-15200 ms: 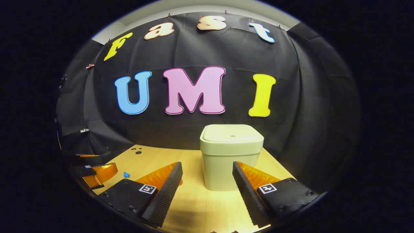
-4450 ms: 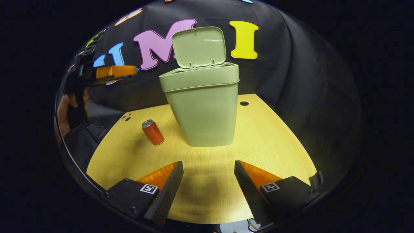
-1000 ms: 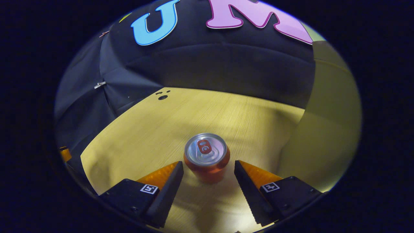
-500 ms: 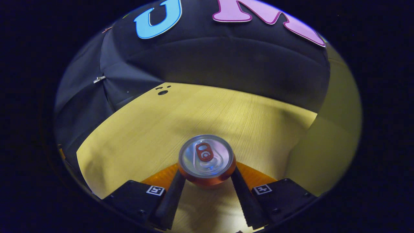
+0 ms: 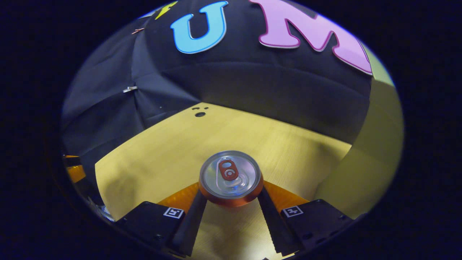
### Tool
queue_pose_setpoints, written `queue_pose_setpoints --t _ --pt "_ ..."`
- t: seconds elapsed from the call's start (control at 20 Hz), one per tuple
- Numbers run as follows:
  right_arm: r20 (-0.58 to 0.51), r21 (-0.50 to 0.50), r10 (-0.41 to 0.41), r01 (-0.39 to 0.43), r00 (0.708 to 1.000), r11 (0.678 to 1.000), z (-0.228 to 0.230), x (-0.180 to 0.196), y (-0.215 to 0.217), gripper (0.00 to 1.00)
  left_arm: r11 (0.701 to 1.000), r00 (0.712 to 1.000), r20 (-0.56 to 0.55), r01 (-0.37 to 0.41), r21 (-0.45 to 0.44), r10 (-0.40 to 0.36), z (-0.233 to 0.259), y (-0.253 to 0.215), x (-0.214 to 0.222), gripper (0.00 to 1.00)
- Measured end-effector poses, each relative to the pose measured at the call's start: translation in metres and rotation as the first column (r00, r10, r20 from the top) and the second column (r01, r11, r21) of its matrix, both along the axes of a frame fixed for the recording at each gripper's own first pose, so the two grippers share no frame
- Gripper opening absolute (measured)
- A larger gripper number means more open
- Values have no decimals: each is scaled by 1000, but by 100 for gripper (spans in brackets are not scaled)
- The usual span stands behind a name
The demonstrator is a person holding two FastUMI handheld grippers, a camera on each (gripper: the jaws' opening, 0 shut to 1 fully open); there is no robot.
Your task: Press the lid of the desktop garbage bin to open it, pick up the crumpled paper on the desktop and throw it into the bin, then pick up the pop can on the desktop and drop it into the bin, and finally close the garbage bin lid.
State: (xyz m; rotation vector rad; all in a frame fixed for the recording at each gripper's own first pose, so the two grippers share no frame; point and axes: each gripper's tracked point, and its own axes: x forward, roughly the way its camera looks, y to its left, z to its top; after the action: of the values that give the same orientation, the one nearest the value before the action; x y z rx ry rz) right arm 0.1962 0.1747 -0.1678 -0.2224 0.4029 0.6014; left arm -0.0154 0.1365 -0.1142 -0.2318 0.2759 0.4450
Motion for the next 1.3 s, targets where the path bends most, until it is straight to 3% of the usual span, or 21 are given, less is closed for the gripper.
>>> queue_pose_setpoints --t 0.25,0.5,0.75,0.9,1.15,1.3 --pt "95 40 61 -65 994 997 71 -20 5 83 998 998 0 61 9 -61 -2 -18 2 99" --pt "177 111 18 -38 984 993 158 -28 -11 83 989 989 15 145 16 -145 10 -36 12 99" --pt "238 149 -116 82 964 985 223 -27 -52 83 967 967 48 249 47 -251 31 -45 20 99" --pt "277 155 -212 174 937 972 250 -28 -85 83 949 947 75 306 76 -311 41 -48 21 99" --pt "303 183 -355 311 884 933 278 -36 -139 83 916 911 109 390 94 -399 44 -54 19 99" --pt "308 175 -404 366 861 914 280 -39 -168 83 912 910 93 392 122 -403 39 -48 17 99"
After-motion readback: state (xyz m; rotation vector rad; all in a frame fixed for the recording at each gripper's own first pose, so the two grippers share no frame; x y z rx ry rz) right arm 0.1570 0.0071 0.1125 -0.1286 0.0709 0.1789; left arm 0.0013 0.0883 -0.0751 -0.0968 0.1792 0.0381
